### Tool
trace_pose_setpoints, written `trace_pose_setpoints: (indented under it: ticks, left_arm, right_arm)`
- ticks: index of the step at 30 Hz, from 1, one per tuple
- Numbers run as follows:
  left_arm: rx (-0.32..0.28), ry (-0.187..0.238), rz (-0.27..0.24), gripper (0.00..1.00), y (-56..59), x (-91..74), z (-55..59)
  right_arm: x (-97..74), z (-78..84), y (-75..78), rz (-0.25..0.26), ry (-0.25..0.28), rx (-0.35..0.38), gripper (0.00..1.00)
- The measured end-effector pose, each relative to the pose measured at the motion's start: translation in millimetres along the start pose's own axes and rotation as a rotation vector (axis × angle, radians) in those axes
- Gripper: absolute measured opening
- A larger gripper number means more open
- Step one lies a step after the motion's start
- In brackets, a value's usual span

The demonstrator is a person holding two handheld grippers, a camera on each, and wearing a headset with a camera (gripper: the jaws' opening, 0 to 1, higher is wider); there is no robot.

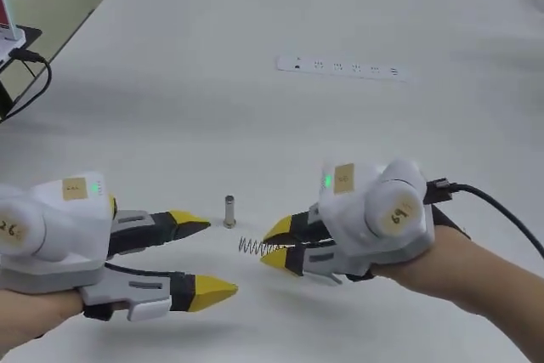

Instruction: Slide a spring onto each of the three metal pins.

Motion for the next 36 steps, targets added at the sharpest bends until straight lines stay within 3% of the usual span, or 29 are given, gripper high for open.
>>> trace_pose_setpoints:
  ticks: [22,36]
  left_arm:
    - [0.013,0.044,0.131,0.12,9.1,28.0,-12.1]
    - [0.026,0.055,0.166,0.05,12.6,31.8,-16.4]
  right_arm:
    - [-17.0,-8.5,-5.6,-0.030,0.065,-0.041,0.07]
    - [-21.4,-9.6,-6.0,-0.055,0.072,-0.076,0.07]
Point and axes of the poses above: the centre of the closed fingertips' face, and the gripper's own axes: x roughly forward along the fingers, y roughly to its right, z roughly out of its underside, the point moved 7 cm from there along -x, roughly backward along the fingers, and after that the axes turned 11 degrees about y, right-handed, at the moved point
